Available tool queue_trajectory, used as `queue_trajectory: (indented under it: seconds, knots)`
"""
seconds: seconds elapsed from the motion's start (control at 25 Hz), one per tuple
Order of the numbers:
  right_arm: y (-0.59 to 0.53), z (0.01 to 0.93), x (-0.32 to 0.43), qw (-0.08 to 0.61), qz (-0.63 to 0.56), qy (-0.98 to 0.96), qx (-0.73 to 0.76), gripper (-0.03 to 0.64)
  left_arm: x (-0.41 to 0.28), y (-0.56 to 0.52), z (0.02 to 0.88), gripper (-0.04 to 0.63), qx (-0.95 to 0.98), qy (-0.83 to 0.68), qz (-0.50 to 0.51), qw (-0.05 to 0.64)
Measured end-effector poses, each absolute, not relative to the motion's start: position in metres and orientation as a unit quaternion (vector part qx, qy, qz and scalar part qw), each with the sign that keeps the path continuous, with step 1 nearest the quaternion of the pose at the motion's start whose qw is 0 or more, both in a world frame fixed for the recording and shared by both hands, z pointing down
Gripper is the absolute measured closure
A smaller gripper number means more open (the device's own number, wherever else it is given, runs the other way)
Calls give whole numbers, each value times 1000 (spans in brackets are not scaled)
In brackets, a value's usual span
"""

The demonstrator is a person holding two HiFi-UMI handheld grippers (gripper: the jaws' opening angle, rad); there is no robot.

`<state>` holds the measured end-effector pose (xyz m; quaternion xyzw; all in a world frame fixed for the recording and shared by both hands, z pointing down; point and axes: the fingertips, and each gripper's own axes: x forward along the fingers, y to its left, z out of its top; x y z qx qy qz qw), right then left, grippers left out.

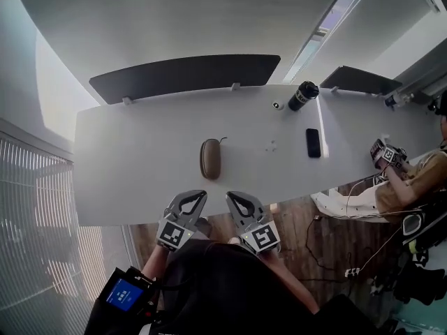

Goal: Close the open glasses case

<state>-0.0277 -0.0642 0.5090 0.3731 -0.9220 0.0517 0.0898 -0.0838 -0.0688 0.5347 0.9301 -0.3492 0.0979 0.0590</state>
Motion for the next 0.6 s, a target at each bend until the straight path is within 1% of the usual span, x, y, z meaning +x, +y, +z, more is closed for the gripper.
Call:
queue_trajectory:
  seconds: [0.44, 0.6]
  knots:
    - [4, 491, 49, 64, 32, -937, 343, 614, -30, 4, 509, 588, 897, -427, 92, 63]
    - [8, 495, 48, 65, 31, -938, 339, 614, -31, 11, 515, 588, 893, -436, 92, 67]
